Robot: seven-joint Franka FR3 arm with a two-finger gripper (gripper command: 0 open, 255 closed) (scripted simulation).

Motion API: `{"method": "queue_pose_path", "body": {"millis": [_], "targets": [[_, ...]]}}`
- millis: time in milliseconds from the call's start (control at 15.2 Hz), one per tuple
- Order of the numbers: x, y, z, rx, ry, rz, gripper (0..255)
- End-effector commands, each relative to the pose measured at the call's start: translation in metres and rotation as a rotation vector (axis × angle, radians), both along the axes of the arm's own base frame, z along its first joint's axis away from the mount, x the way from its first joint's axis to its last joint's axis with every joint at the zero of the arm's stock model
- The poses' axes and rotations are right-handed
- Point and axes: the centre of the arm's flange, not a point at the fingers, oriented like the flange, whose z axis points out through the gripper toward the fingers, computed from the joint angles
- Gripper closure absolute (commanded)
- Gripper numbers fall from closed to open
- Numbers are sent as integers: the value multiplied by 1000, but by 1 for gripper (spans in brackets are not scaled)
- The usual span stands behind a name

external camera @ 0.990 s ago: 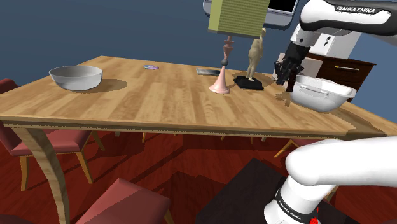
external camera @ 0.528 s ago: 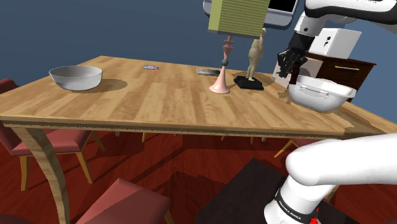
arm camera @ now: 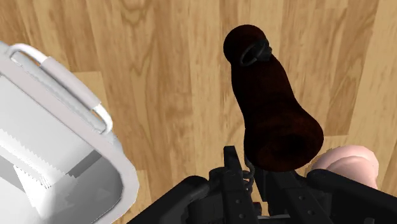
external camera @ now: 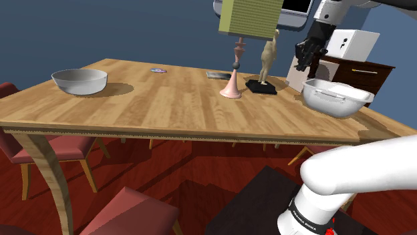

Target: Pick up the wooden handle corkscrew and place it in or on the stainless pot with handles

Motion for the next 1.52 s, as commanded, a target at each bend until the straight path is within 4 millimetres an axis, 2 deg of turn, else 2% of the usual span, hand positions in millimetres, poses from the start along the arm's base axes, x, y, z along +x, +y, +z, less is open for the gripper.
{"method": "queue_pose_path", "body": {"millis": [0,1386,1452], "targets": [[-1,0,9,0,0,0,255],[-116,-253,3,0,0,0,255],[-119,-259,3,0,0,0,255]]}}
